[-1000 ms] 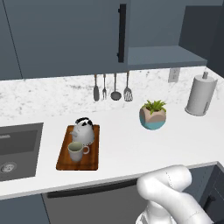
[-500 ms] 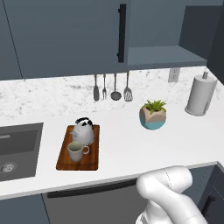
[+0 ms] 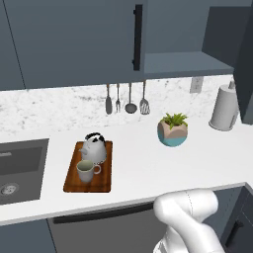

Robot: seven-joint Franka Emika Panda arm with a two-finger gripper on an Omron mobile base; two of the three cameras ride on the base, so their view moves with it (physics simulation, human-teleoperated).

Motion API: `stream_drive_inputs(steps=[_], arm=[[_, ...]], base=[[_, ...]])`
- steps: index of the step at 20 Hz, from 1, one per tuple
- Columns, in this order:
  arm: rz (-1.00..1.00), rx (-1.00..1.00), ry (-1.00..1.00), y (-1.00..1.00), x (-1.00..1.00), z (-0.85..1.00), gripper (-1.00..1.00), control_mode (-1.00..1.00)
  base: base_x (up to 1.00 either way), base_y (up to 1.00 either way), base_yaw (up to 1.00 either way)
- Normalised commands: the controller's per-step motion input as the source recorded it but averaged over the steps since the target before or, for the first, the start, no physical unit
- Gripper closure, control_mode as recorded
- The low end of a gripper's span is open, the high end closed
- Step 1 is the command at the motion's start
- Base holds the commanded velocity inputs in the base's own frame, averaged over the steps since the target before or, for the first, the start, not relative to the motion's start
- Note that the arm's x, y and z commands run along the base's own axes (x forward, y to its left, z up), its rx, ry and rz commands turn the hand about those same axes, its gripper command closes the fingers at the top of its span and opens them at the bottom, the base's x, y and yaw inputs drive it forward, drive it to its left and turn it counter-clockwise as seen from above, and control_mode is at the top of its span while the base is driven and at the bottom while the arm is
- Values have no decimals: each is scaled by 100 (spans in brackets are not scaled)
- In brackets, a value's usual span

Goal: Pick the kettle from the counter and place it on the tray. Then pick the mug from the cabinet and place it on the tray. Then close the cabinet doors.

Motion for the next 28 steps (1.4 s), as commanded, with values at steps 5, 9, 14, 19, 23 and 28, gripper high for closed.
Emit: stream_drive_inputs(steps=[5,9,14,19,23,28], arm=[[10,0,0,17,56,24,100,-100],[27,0,0,0,67,14,100,-100],[24,0,0,0,65,5,100,-100],[9,0,3,13,53,2,100,-100],[-14,-2,8,20,55,-1,100,-100],[-19,-2,7,40,82,-1,100,-100]], base=[[0,0,0],[0,0,0],[0,0,0],[0,0,0],[0,0,0],[0,0,0]])
